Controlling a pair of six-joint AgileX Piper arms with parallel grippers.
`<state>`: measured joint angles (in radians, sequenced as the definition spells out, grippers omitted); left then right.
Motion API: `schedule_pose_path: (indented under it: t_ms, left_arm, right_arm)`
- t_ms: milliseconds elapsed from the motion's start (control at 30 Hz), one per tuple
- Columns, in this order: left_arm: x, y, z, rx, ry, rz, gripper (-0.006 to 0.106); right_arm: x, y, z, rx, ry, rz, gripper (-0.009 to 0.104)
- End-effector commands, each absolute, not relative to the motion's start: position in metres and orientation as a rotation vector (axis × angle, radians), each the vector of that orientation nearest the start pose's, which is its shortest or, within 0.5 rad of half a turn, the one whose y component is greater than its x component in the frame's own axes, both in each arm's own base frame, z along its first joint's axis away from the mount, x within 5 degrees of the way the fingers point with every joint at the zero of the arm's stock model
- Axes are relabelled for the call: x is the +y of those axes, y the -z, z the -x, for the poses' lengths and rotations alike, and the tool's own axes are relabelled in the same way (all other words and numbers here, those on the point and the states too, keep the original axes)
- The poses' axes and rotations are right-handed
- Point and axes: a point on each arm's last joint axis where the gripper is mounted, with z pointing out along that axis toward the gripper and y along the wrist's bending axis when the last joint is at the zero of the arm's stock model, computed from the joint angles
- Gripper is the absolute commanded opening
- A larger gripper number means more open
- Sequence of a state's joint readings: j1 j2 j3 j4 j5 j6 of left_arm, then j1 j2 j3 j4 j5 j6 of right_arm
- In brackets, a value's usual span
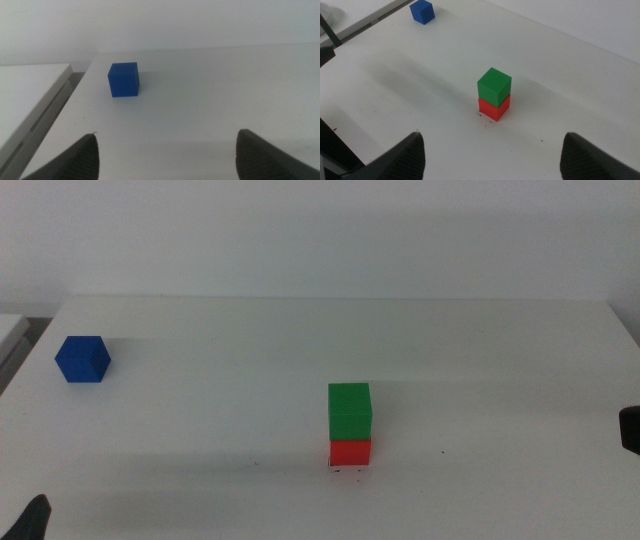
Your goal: Stack red cubes first, then green, then blue cubes in a specific spot.
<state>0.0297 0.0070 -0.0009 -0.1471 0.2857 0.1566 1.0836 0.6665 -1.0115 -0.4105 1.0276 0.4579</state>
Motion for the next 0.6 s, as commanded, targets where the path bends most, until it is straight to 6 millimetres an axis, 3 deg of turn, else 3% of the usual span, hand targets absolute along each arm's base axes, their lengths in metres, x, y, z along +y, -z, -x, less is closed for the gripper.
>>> schedule_pose_path:
  t_ms: [0, 167, 267, 400, 567]
  left_arm:
    - [-0.001, -0.203, -0.058, 1.772, -0.004, -0.005, 0.094]
    - [0.003, -0.294, -0.100, 2.008, -0.013, 0.009, 0.094]
    - [0.005, -0.319, -0.135, 2.212, 0.003, -0.013, 0.094]
    - [0.007, -0.328, -0.177, 2.431, 0.055, -0.021, 0.094]
    - [0.008, -0.309, -0.233, 2.575, 0.128, -0.003, 0.094]
  right_arm:
    - [0.067, -0.410, -0.070, 1.992, -0.432, 0.679, 0.093]
    - [0.067, -0.411, -0.071, 1.991, -0.428, 0.679, 0.093]
    - [0.067, -0.411, -0.071, 1.991, -0.428, 0.679, 0.093]
    - [0.067, -0.411, -0.071, 1.991, -0.428, 0.679, 0.093]
    - [0.067, -0.411, -0.071, 1.991, -0.428, 0.679, 0.093]
